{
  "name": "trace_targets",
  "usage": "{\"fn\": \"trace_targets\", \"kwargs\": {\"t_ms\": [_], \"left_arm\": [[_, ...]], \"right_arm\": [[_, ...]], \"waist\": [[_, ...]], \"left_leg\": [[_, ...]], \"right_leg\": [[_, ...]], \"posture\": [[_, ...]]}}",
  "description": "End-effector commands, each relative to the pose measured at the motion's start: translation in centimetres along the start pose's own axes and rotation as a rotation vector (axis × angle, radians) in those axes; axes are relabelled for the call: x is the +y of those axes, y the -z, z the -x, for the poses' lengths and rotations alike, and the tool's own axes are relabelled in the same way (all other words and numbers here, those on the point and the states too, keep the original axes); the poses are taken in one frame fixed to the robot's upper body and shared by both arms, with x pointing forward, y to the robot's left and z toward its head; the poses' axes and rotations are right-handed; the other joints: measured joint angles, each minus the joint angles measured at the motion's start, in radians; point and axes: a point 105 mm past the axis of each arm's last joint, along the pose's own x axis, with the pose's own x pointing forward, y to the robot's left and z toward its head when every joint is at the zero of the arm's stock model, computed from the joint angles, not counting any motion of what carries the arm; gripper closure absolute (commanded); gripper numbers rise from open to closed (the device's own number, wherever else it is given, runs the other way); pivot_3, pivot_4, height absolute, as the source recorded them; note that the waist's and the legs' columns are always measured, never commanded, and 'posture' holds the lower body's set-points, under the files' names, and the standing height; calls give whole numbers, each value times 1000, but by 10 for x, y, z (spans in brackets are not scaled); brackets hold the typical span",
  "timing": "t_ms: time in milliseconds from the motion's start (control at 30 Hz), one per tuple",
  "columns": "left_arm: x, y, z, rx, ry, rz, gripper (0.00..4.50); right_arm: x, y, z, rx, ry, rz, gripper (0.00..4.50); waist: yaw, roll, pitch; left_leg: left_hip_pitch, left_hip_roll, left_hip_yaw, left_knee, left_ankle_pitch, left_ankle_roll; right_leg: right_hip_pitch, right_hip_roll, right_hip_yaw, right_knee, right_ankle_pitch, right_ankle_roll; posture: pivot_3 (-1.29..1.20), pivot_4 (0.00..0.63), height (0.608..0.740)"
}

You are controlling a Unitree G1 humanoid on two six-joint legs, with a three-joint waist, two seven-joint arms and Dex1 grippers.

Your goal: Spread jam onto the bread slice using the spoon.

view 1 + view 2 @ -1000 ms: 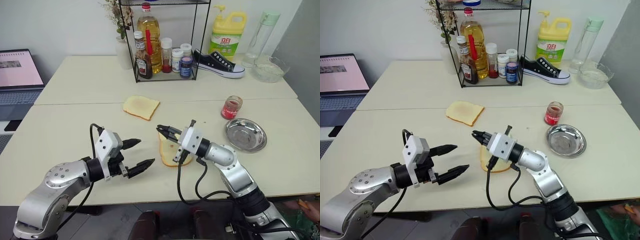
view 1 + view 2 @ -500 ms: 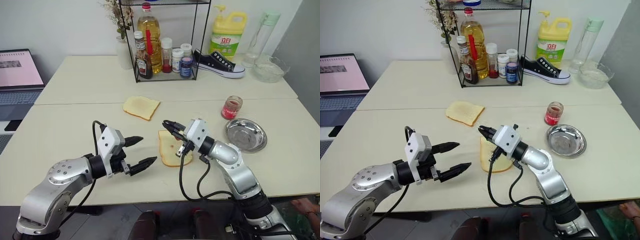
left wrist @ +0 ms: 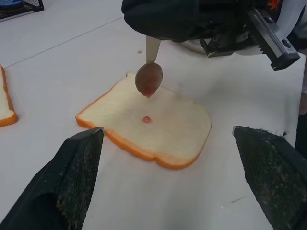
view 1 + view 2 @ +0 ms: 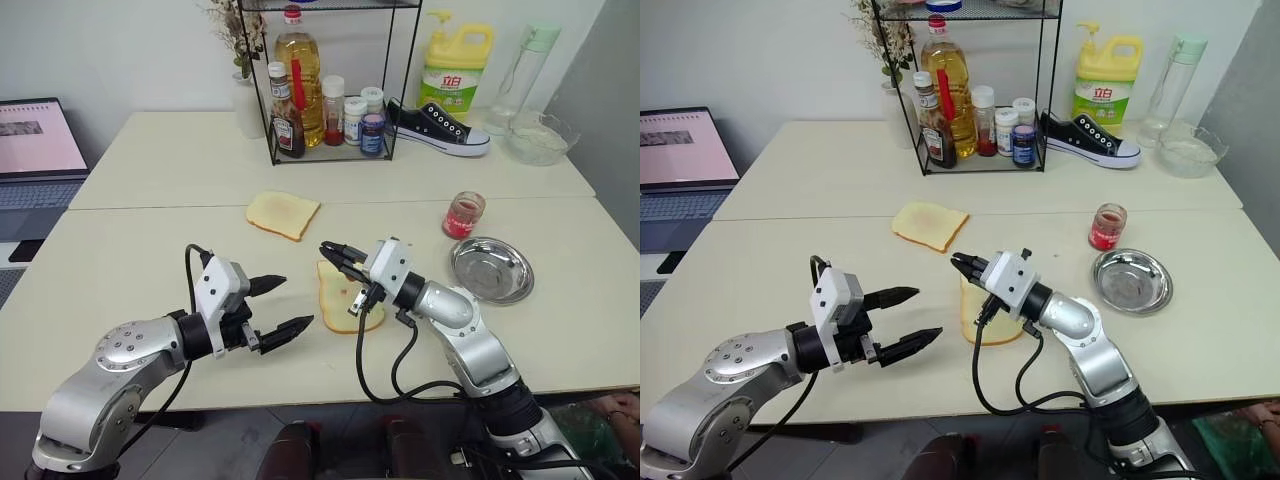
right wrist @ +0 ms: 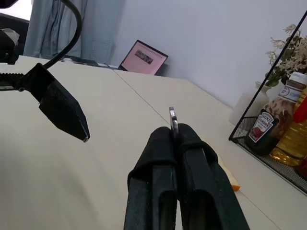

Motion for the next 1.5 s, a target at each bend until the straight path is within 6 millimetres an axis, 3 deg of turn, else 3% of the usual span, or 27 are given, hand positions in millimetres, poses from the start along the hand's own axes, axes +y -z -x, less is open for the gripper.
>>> {"fn": "trace_targets", "kwargs": {"t_ms": [33, 233, 533, 633, 767, 800, 867, 1067, 1167, 1300, 1500], "left_arm": [[-3, -9, 0, -33, 10, -29, 0], [-1, -10, 1, -31, 4, -34, 0], [1, -10, 0, -36, -1, -37, 0], [1, -11, -1, -37, -1, -38, 0], [1, -11, -1, -38, 3, -39, 0], [1, -11, -1, -35, 2, -39, 0], [1, -11, 0, -31, 2, -38, 0], [0, -12, -2, -33, 9, -37, 0], [1, -13, -2, -34, 11, -37, 0], [0, -13, -2, -32, 16, -37, 0], [-1, -14, -3, -35, 22, -37, 0]], "right_arm": [[5, 8, 1, 2, -6, -18, 4466], [-4, 8, -1, 2, 18, -20, 4466], [-26, -37, -4, -93, 40, 41, 4466], [-26, -39, -4, -98, 46, 20, 4466], [-42, -29, -3, -75, 162, -171, 4466], [-65, -16, 1, -63, 308, -397, 4466], [-83, 7, 8, -39, 451, -703, 4466], [-81, 38, 15, -6, 547, -1105, 4466], [-73, 48, 16, -5, 559, -1249, 4466], [-69, 47, 14, -50, 554, -1390, 4466], [-63, 48, 10, -30, 528, -1387, 4466]], "waist": [[-1, 0, 0], [-1, 0, 0], [-1, 0, 0], [-1, 0, 0], [0, 0, 0], [0, 0, 0], [-1, 0, 0], [-1, 0, 0], [-4, 1, 0], [-3, 1, 0], [-5, 1, 0]], "left_leg": [[0, 0, 0, 0, 0, 0], [0, 0, 0, 0, 0, 0], [0, 0, 0, 0, 0, 0], [0, 0, 0, 0, 0, 0], [0, 0, 0, 0, 0, 0], [0, 0, 0, 0, 0, 0], [0, 1, 0, 0, 0, 0], [0, 0, 0, -1, 0, -1], [0, 0, 0, -1, 0, -1], [0, 0, 0, -1, 0, 0], [0, 0, 0, -1, 0, 0]], "right_leg": [[0, 0, 0, 0, 0, 0], [0, 0, 0, 0, 0, 0], [0, 0, 0, 0, 0, 0], [0, 0, 0, 0, 0, 0], [0, 0, 0, 0, 0, 0], [0, 0, 0, 0, 0, 0], [0, 0, 1, 1, 0, 0], [-1, -1, 1, 0, 0, 0], [-1, 0, 1, 0, 0, -1], [-1, 1, 0, 1, 0, -1], [-1, 1, 0, 1, 0, -1]], "posture": [[0, 150, 740], [0, 150, 740], [0, 150, 740], [0, 150, 740], [0, 150, 740], [0, 150, 740], [0, 150, 740], [0, 150, 740], [0, 150, 740], [0, 150, 740], [0, 150, 740]]}}
